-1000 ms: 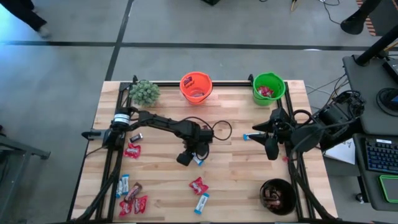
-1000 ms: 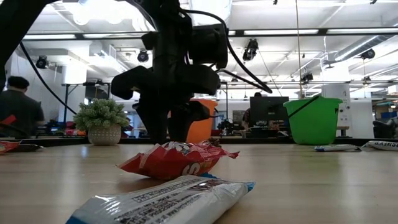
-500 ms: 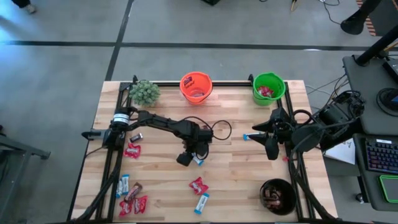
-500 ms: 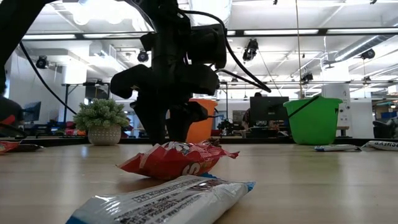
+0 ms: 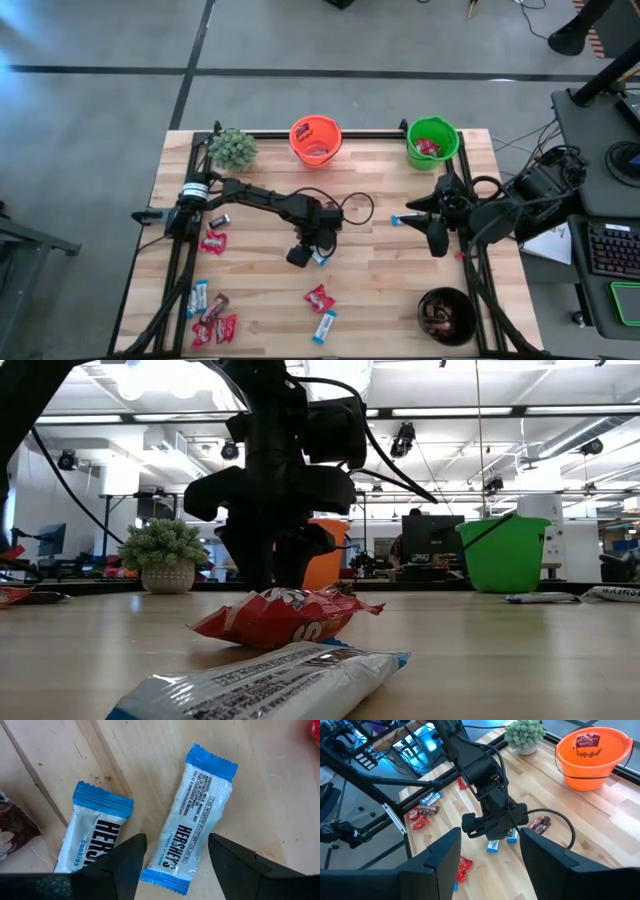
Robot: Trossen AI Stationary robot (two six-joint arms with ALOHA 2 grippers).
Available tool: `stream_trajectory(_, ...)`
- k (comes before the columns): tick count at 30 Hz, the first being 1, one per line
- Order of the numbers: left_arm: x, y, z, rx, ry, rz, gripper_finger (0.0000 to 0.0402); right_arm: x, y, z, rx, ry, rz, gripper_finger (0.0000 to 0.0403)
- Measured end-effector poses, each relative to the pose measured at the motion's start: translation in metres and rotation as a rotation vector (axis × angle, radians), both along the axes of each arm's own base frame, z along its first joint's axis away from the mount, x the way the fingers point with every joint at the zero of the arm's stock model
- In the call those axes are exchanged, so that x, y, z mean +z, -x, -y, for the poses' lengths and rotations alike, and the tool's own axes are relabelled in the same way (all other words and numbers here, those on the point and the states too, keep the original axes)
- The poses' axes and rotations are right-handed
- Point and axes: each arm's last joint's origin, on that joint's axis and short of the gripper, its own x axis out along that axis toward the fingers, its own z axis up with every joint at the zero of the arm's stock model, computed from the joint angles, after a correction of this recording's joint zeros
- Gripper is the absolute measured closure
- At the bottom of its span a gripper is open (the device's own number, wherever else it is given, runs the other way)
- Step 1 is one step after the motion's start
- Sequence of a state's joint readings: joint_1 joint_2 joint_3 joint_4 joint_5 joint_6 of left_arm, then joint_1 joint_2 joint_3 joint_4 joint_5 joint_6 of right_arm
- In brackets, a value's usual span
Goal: Organize candy in baskets
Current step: Put the white chocolate bar into the orange bucket
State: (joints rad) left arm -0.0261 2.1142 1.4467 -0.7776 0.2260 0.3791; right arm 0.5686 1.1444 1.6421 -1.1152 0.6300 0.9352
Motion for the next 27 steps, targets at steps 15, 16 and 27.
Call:
stream_trajectory(15,-0.0034,0.0002,0.0005,0.02,-0.001,-0.018,0.0192,0.0028,0.0035,0.0022,-0.003,-0.016,0.018,0.0211)
stream_trajectory(16,-0.0034,0.0002,0.0005,0.021,-0.001,-0.019,0.0192,0.0028,0.0035,0.0022,-0.003,-0.016,0.018,0.0211)
stream_trajectory(27,-0.004,0.0012,0.0003,0.069,0.039,-0.042,0.0247,0.0091,0.0052,0.0033,0.001,-0.046,0.073,0.0211)
